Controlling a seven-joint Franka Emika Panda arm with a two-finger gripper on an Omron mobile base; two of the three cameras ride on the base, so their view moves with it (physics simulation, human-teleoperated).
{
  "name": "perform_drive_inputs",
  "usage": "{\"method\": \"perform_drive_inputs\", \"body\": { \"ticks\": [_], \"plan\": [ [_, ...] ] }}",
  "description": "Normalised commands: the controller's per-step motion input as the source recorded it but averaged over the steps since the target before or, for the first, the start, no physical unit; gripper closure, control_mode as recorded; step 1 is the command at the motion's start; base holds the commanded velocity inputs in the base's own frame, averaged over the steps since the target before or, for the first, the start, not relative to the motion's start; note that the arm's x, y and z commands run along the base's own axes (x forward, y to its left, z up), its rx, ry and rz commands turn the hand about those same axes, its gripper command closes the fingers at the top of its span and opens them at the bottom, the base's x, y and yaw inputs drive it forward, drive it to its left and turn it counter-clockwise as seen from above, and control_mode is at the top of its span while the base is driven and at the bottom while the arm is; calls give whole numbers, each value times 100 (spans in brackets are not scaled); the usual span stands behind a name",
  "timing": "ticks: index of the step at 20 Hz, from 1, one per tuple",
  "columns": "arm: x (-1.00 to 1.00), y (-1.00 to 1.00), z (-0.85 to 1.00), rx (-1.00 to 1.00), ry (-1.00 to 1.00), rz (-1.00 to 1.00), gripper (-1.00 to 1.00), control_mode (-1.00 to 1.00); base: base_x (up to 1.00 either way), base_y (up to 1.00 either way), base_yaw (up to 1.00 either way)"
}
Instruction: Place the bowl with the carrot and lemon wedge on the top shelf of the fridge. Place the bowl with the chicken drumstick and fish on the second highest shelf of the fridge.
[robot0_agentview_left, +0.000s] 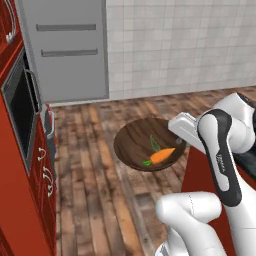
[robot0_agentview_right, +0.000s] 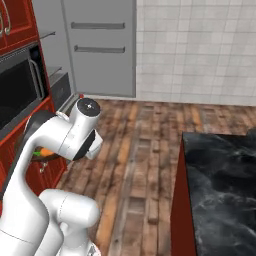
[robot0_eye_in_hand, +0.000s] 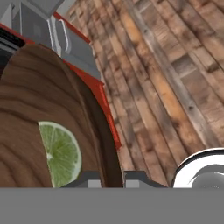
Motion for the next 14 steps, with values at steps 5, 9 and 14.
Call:
{"method": "perform_drive_inputs", "body": {
  "ticks": [5, 9, 14],
  "plan": [
    [0, 0, 0, 0, 0, 0, 100, 100, 100, 0, 3],
    [0, 0, 0, 0, 0, 0, 100, 100, 100, 0, 5],
    [0, 0, 0, 0, 0, 0, 100, 100, 100, 0, 7]
  ]
}}
